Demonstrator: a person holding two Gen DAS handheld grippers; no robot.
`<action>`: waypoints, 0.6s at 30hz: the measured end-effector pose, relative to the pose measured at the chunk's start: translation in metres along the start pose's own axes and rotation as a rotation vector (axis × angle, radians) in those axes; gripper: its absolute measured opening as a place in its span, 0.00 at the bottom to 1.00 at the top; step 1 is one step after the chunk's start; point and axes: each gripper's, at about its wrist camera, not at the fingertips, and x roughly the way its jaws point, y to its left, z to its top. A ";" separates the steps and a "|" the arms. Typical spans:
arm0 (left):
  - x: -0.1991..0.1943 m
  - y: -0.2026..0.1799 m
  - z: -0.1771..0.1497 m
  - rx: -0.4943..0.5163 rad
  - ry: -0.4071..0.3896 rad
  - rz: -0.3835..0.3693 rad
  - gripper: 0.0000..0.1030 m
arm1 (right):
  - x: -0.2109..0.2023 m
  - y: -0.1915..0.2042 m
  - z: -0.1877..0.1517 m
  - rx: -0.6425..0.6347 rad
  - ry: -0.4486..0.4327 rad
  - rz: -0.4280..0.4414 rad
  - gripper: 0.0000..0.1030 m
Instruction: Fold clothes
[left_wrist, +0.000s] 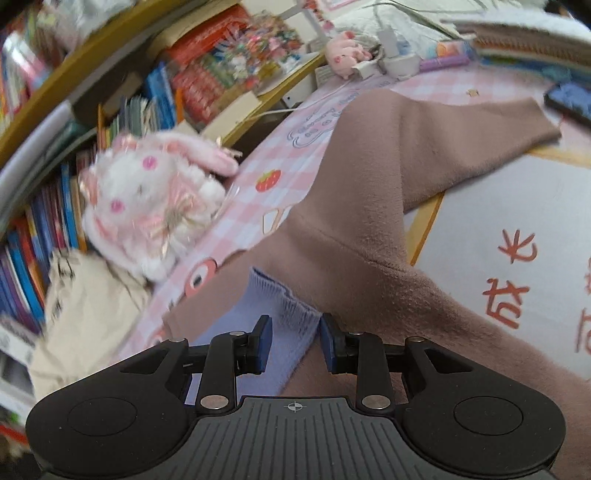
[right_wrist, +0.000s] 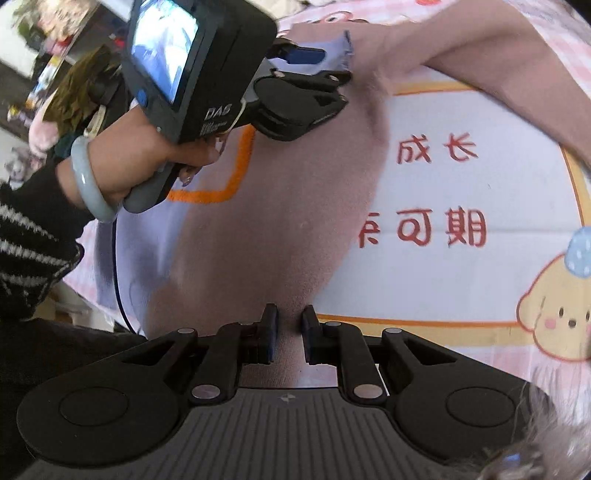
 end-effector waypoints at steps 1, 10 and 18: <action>0.000 -0.001 -0.001 0.008 -0.004 0.005 0.24 | 0.000 -0.001 -0.001 0.016 -0.001 0.001 0.13; -0.060 0.124 -0.039 -0.505 -0.126 0.084 0.04 | 0.011 0.003 0.003 0.044 0.017 -0.062 0.14; -0.147 0.270 -0.176 -0.942 -0.122 0.423 0.04 | 0.023 0.019 0.005 0.009 0.026 -0.129 0.16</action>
